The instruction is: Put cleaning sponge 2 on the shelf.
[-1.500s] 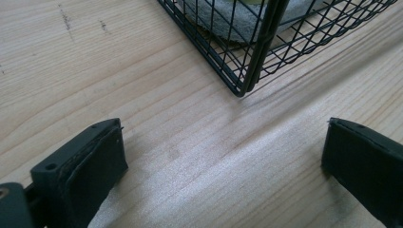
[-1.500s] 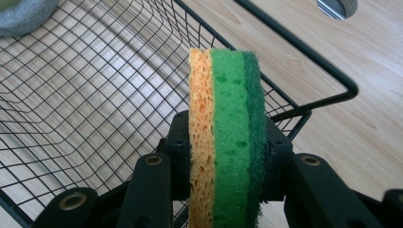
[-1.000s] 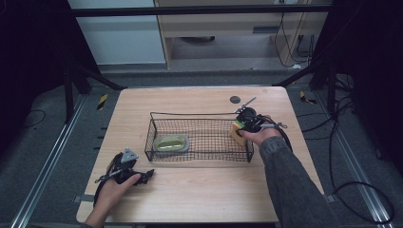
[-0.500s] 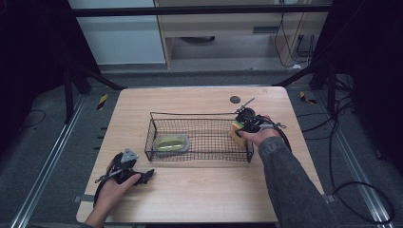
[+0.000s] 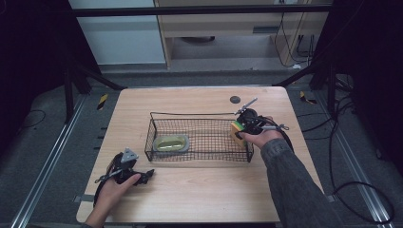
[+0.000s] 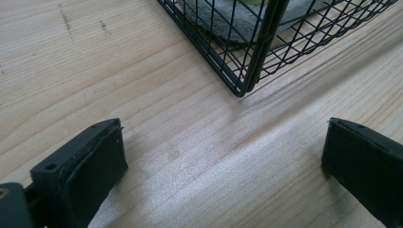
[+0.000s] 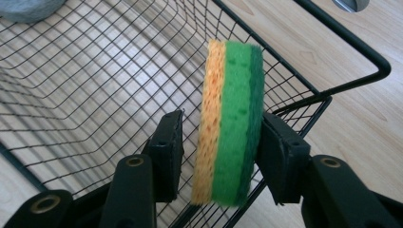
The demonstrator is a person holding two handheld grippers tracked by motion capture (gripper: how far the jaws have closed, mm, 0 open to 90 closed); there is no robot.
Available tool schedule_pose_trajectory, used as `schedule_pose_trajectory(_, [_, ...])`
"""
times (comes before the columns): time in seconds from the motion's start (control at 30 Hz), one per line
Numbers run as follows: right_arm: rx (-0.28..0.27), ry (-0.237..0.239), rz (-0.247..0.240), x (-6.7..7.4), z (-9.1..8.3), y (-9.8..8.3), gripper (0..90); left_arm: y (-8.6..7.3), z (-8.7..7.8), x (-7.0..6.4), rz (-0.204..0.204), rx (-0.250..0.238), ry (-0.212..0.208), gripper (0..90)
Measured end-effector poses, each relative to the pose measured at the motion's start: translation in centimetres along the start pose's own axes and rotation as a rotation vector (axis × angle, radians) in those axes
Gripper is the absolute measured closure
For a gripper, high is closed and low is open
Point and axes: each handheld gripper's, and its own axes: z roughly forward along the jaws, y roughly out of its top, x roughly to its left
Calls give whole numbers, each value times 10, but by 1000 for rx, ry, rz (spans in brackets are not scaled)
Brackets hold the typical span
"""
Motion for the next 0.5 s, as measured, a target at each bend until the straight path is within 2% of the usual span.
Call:
schedule_pose_trajectory(0.1, [-2,2,-3,3,-5,-1,542,0,0,0,0,0,0,0])
schedule_pose_trajectory(0.27, [-24,5,-13,8,-14,-1,637,0,0,0,0,0,0,0])
schedule_pose_trajectory(0.5, [-24,20,-33,15,-12,2,644,0,0,0,0,0,0,0])
